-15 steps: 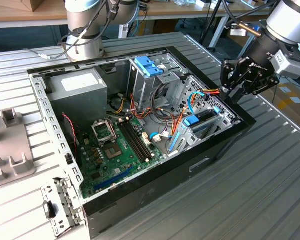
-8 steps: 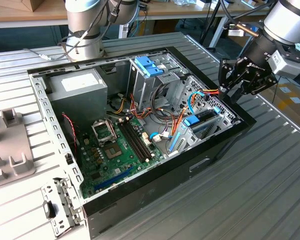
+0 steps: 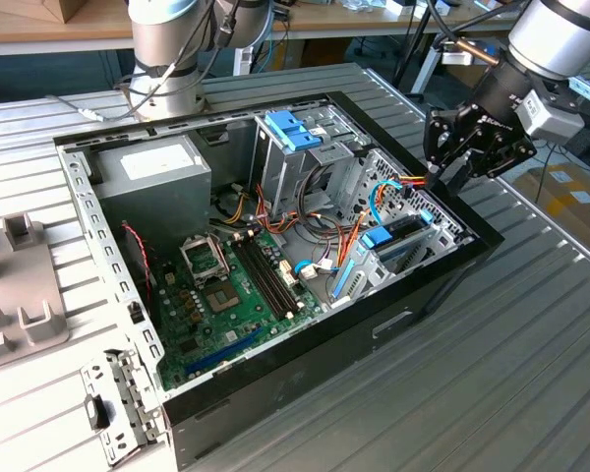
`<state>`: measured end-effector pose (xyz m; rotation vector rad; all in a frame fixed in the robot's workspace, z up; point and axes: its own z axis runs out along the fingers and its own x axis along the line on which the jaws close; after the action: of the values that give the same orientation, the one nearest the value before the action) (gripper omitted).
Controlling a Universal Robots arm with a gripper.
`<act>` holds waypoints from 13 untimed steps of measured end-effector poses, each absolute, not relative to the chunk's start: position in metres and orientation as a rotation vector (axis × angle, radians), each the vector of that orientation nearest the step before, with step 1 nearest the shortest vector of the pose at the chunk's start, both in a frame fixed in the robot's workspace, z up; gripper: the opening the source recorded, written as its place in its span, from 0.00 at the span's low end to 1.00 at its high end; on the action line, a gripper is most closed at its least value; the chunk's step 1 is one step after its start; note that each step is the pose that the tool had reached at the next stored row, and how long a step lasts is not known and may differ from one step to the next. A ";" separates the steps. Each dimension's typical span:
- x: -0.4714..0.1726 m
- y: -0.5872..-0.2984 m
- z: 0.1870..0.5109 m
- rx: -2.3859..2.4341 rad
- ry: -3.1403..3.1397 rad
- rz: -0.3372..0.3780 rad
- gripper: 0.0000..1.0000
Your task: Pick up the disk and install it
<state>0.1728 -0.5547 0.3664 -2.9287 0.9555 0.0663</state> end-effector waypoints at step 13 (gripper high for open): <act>0.183 -0.549 0.363 -2.929 0.956 0.068 0.42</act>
<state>0.1827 -0.5486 0.3635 -2.9290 0.9557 0.0677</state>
